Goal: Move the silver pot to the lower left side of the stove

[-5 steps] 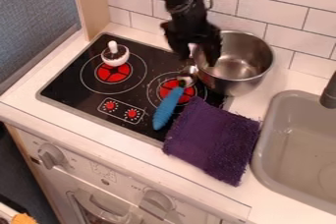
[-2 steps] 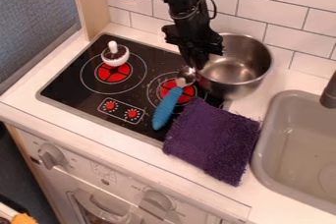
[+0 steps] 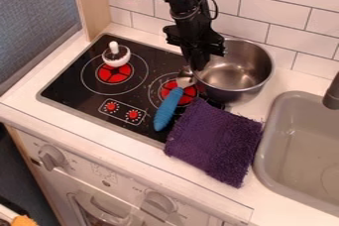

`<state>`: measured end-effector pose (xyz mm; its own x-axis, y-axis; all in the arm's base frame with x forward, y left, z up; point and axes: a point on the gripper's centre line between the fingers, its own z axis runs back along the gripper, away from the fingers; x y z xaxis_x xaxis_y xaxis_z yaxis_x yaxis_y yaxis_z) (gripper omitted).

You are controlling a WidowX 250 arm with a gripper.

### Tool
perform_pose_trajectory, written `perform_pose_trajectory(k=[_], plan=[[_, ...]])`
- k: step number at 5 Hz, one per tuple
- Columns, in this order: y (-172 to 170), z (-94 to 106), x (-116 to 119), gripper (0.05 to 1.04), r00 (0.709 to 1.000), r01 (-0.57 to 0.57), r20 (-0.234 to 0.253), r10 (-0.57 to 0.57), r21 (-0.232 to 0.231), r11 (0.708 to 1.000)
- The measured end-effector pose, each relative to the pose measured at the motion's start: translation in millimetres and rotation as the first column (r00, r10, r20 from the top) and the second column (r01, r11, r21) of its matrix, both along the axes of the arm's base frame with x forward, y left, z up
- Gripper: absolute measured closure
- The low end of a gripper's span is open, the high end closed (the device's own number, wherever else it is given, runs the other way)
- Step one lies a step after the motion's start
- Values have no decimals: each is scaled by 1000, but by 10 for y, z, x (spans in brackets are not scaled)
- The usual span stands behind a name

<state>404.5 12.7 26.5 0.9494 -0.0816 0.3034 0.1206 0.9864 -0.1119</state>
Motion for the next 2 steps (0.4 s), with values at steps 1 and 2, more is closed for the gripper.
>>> perform_pose_trajectory(k=[1,2], plan=[[-8,-6,-1,1006,1000,5,-1,-5,0,1000],[-11,-8,-10,1006,1000,5,-7,-5,-2,1000]])
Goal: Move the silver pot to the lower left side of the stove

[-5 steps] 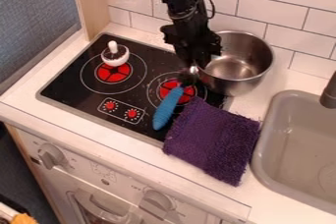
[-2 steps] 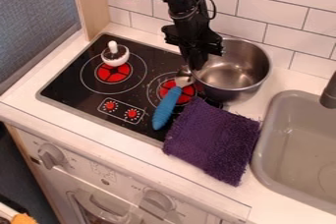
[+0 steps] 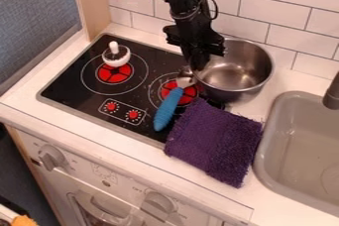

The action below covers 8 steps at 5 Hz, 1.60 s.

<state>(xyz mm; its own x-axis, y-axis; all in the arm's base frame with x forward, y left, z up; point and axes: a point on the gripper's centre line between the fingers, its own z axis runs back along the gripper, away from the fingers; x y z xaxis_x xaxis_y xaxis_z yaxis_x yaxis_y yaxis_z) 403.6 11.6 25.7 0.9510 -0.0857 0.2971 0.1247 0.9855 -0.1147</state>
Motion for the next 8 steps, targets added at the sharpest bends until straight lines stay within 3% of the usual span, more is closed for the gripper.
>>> perform_pose_trajectory(k=[1,2,4,5,7,8], plan=[[-24,27,12,1006,1000,24,1,-24,9,1000],[-91,71,49,1006,999,32,15,-32,-27,999],[-171,485,63,1006,991,98,90,-97,-16,995],[-25,686,-32,1006,990,96,109,-94,-11,995],[662,1014,-413,1006,991,12,130,-14,18,1000],[969,1017,-638,1006,992,-18,123,16,14,1000]])
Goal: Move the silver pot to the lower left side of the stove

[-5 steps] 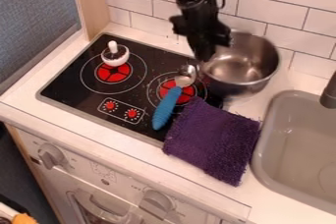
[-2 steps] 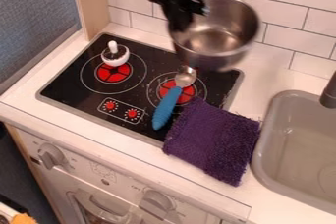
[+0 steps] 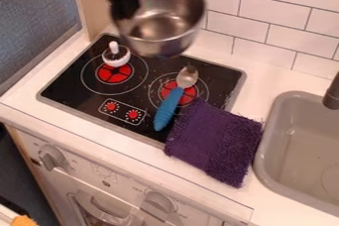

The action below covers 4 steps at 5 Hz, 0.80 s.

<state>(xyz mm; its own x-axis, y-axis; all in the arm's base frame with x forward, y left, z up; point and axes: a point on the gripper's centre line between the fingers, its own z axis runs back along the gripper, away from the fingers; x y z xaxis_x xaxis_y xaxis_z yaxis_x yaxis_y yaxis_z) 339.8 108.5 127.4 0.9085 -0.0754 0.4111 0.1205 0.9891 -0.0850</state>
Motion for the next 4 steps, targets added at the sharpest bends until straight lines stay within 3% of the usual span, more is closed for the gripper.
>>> perform_pose_trajectory(k=[2,3,4], plan=[[407,-267,-425,1006,997,-69,-35,69,-3,998],[498,-418,-556,1006,995,-85,-45,86,21,996],[559,-736,-623,1006,993,-99,-70,100,13,995]])
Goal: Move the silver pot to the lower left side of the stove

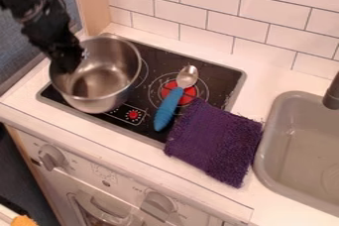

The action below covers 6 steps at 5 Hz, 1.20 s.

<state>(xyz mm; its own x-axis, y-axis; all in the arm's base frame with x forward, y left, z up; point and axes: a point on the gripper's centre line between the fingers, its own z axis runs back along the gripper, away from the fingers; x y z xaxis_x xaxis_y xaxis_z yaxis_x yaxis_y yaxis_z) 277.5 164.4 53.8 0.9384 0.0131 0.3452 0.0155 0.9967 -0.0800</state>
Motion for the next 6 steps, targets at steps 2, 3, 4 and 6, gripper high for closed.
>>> perform_pose_trajectory(k=[2,3,4,6], plan=[[173,-240,118,1006,1000,-13,-28,12,-13,1000],[233,-280,137,974,998,-23,-62,22,-18,1000],[238,-281,133,792,997,-38,-76,36,-25,999],[241,-248,134,202,995,-30,-94,28,-25,999]])
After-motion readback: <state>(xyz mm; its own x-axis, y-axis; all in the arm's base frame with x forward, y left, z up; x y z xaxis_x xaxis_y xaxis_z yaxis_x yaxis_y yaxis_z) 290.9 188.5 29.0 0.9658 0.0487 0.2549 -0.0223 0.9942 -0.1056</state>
